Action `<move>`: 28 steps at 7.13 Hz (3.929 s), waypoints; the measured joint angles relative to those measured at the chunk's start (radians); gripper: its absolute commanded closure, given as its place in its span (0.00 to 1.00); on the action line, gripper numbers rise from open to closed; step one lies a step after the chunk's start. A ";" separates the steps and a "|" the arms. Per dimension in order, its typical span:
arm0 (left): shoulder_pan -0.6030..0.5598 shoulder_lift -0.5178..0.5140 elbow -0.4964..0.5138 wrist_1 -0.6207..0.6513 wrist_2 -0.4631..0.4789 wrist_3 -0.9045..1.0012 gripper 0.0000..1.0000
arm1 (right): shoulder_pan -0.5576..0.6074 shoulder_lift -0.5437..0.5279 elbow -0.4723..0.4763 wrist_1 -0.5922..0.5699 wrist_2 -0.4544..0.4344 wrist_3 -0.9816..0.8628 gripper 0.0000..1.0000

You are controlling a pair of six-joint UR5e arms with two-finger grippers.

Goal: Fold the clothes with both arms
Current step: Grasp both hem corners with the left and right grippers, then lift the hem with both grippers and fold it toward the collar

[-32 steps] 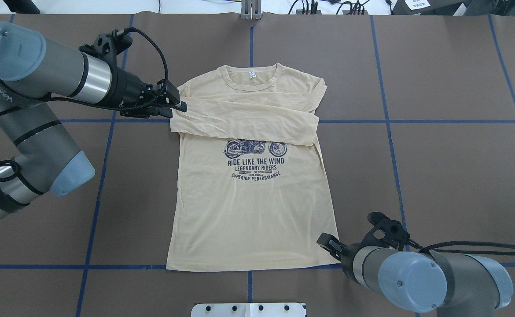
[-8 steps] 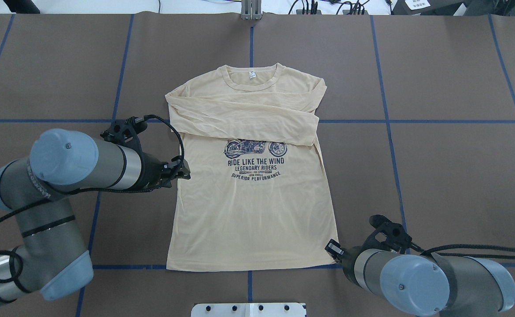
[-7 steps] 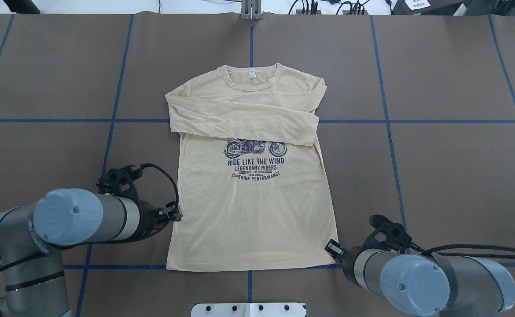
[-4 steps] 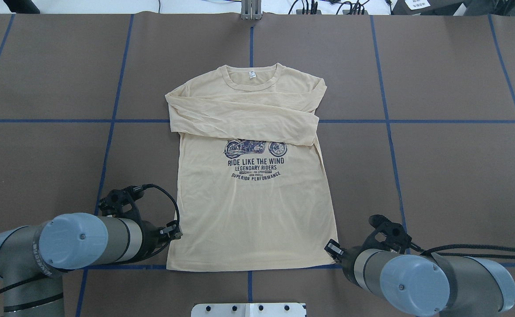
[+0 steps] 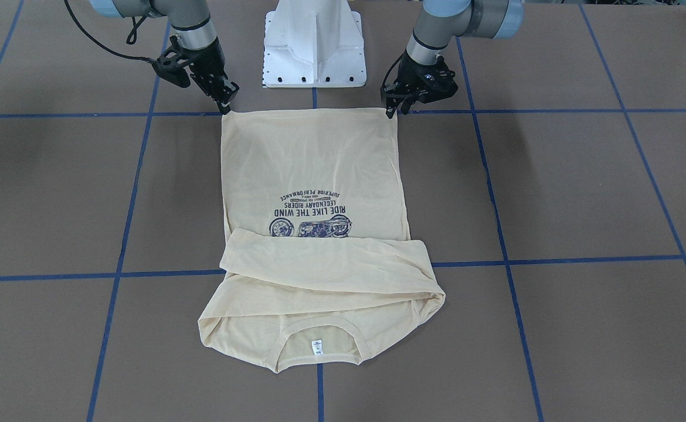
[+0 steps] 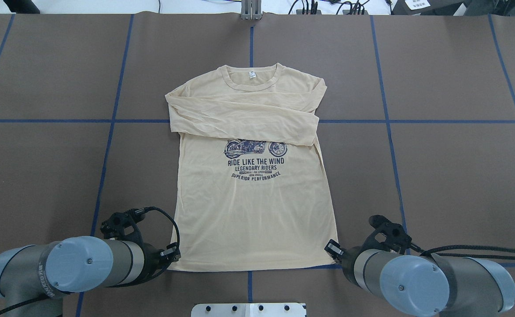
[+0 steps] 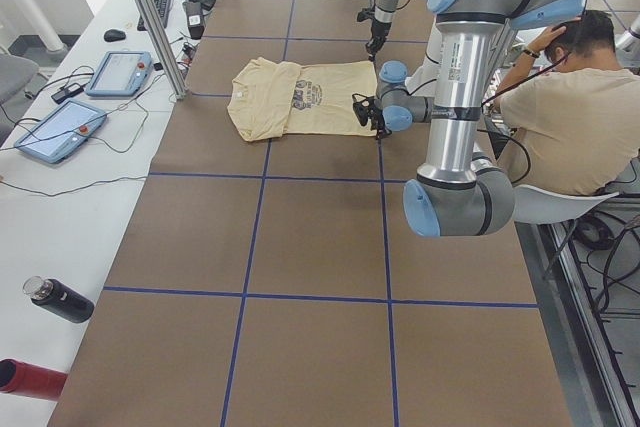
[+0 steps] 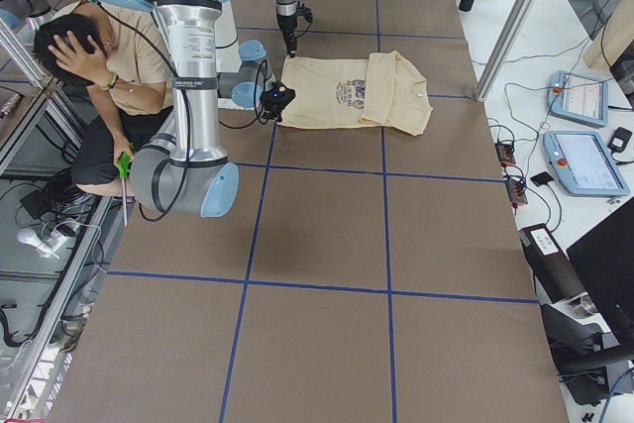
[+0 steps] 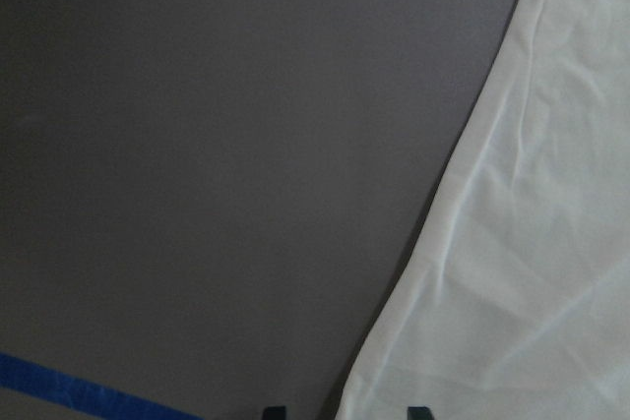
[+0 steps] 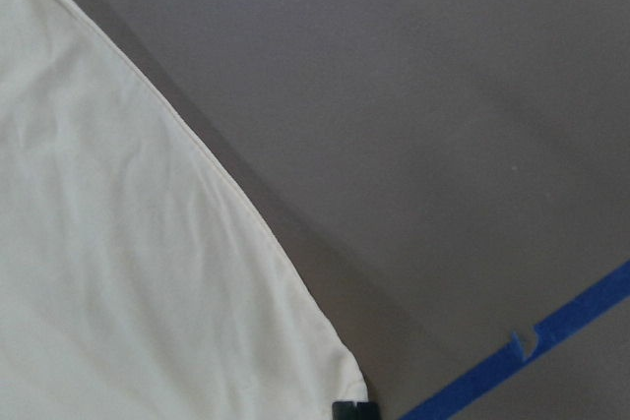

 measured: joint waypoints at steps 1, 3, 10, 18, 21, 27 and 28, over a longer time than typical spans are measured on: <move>0.006 -0.001 0.000 0.000 -0.001 -0.001 0.52 | 0.000 0.000 0.000 0.000 0.000 0.000 1.00; 0.015 -0.002 0.001 0.000 -0.001 -0.002 0.68 | 0.000 0.000 0.000 0.000 0.001 0.000 1.00; 0.016 0.001 -0.045 0.015 -0.046 -0.021 1.00 | 0.000 0.002 0.018 0.000 0.000 0.002 1.00; 0.005 0.008 -0.265 0.151 -0.133 -0.071 1.00 | -0.047 -0.152 0.271 -0.013 0.040 0.037 1.00; -0.120 -0.024 -0.222 0.144 -0.148 0.057 1.00 | 0.164 -0.042 0.177 -0.077 0.186 -0.061 1.00; -0.478 -0.271 0.127 0.100 -0.154 0.224 1.00 | 0.610 0.400 -0.275 -0.239 0.367 -0.462 1.00; -0.511 -0.313 0.213 0.052 -0.155 0.231 1.00 | 0.629 0.475 -0.377 -0.236 0.367 -0.489 1.00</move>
